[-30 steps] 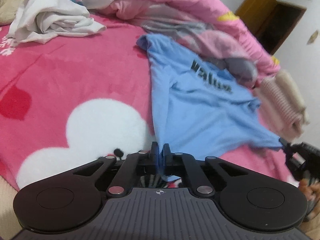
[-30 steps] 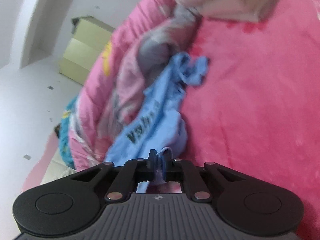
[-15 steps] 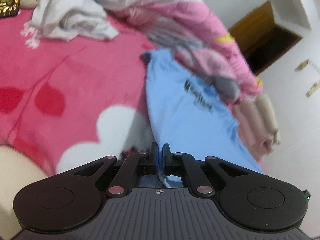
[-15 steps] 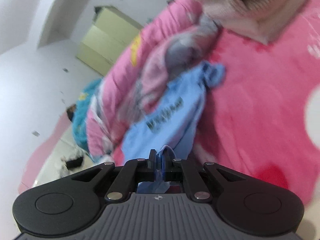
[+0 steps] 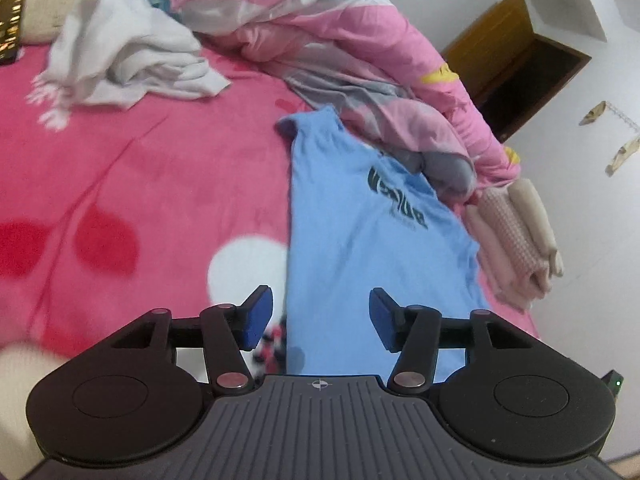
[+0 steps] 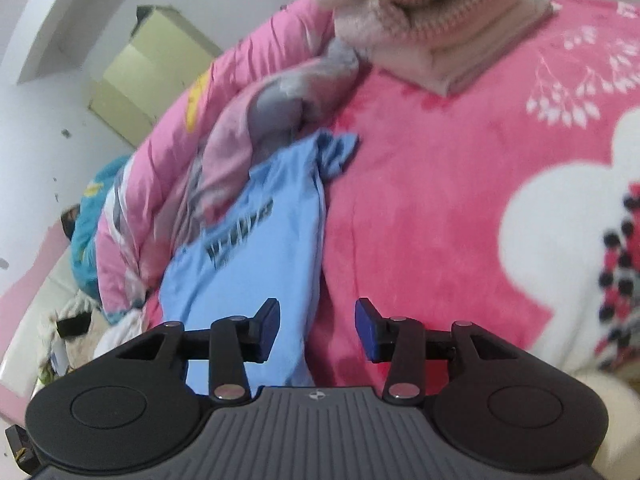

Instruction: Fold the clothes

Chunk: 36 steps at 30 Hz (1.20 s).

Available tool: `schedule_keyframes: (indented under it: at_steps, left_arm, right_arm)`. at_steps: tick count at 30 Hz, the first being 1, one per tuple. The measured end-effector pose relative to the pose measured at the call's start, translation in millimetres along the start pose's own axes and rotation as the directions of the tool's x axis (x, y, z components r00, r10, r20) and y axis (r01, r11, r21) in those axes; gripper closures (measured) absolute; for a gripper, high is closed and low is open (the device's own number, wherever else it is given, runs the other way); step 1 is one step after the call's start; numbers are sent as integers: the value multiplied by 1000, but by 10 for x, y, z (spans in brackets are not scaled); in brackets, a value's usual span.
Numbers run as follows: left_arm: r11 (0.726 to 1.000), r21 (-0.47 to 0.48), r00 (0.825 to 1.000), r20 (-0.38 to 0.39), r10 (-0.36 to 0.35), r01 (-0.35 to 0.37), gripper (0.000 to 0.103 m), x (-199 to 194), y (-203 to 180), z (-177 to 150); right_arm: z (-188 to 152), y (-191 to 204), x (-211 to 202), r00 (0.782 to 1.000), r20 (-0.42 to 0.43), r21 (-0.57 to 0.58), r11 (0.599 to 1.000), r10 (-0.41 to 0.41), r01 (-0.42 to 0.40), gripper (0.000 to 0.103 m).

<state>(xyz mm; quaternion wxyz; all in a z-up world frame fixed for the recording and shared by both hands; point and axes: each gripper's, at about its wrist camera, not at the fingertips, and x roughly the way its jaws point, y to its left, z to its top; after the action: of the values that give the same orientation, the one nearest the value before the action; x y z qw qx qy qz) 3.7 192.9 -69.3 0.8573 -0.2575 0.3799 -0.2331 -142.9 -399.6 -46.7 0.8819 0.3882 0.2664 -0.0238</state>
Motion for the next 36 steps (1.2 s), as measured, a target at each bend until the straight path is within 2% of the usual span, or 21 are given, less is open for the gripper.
schedule_keyframes:
  at_steps: [3,8,9,14,15,17,18,21,24,30,35,36]
  left_arm:
    - [1000,-2,1000,11,3,-3,49,315,42,295]
    - [1000,6,1000,-15,-15,15,48,1127,88,894]
    - [1000,12,1000,-21,2,-2,48,1295,90,993]
    - [996,40,996,-41,75,-73,51,1970,106,1354]
    - [995,49,995,-39,88,-86,58,2043,109,1380]
    - [991,75,993,-30,112,-109,82,2149,111,1415]
    - [989,93,993,-15,117,-116,101,2170,110,1435]
    - [988,106,991,89,102,-112,101,2087,132,1556]
    - [989,80,986,128,110,-121,101,2043,221,1726]
    - [972,74,973,74,218,-224,99,2295,430,1771]
    - [983,-28,982,32,184,-183,86,2180,530,1779]
    - [982,-26,982,40,186,-185,78,2074,499,1751]
  right_arm:
    - [98,87,181,999,0,-16,999,41,-41,58]
    - [122,363,611,987,-57,-91,983,153,-158,58]
    - [99,406,706,983,-77,-111,978,168,-176,58]
    - [-4,366,1003,980,-137,-142,976,148,-167,59]
    - [-25,354,1059,979,-148,-148,975,142,-164,59]
    - [-43,300,1100,977,-156,-149,974,147,-170,60]
    - [-45,284,1108,976,-157,-149,973,151,-174,60]
    - [-43,260,1122,974,-157,-150,971,161,-185,61]
    - [-50,253,1130,974,-156,-160,969,164,-189,61]
    - [-67,244,1144,974,-153,-184,963,169,-196,61]
    - [-64,213,1148,971,-152,-185,960,184,-210,61]
    - [-64,207,1148,971,-151,-185,959,186,-213,61]
